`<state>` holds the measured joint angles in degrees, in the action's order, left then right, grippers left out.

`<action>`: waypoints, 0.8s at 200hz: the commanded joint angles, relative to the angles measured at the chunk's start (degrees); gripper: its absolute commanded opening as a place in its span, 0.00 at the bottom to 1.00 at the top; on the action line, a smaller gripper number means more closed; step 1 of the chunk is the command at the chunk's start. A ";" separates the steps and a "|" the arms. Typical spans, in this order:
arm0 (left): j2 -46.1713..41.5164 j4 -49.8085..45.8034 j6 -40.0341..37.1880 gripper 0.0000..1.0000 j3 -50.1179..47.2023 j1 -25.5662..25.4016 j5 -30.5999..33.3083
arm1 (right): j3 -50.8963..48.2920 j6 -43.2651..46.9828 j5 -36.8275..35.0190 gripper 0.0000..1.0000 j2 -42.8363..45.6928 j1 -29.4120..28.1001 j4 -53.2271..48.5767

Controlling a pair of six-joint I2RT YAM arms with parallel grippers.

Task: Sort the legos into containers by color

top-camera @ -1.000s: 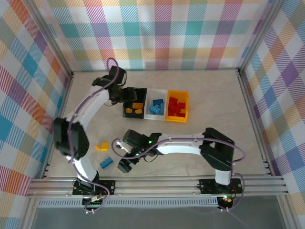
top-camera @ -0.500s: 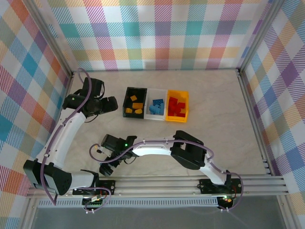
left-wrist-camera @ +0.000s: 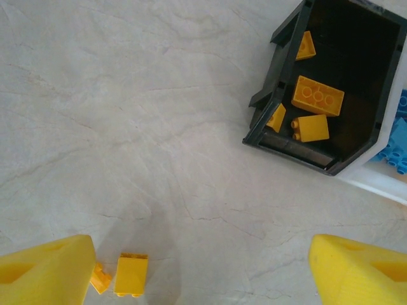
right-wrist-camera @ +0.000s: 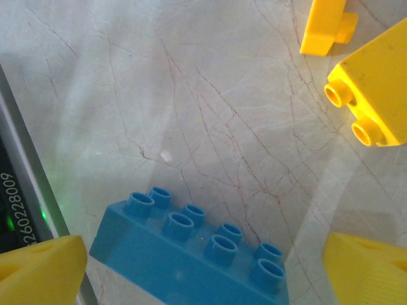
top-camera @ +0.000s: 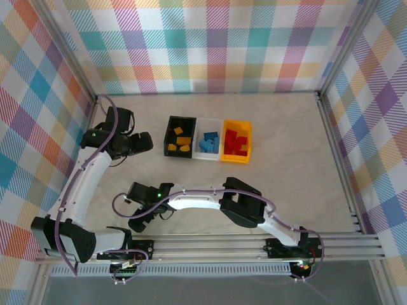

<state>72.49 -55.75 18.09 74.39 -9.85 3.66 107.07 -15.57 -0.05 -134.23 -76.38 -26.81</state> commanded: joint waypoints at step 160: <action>-0.60 1.93 -1.21 0.88 -3.37 2.02 -3.22 | -19.35 -4.09 -13.65 0.71 14.17 3.25 3.17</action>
<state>72.14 -54.92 17.08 71.94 -8.69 1.32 91.98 -18.04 -10.90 -125.05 -75.18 -23.70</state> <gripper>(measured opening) 0.876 0.709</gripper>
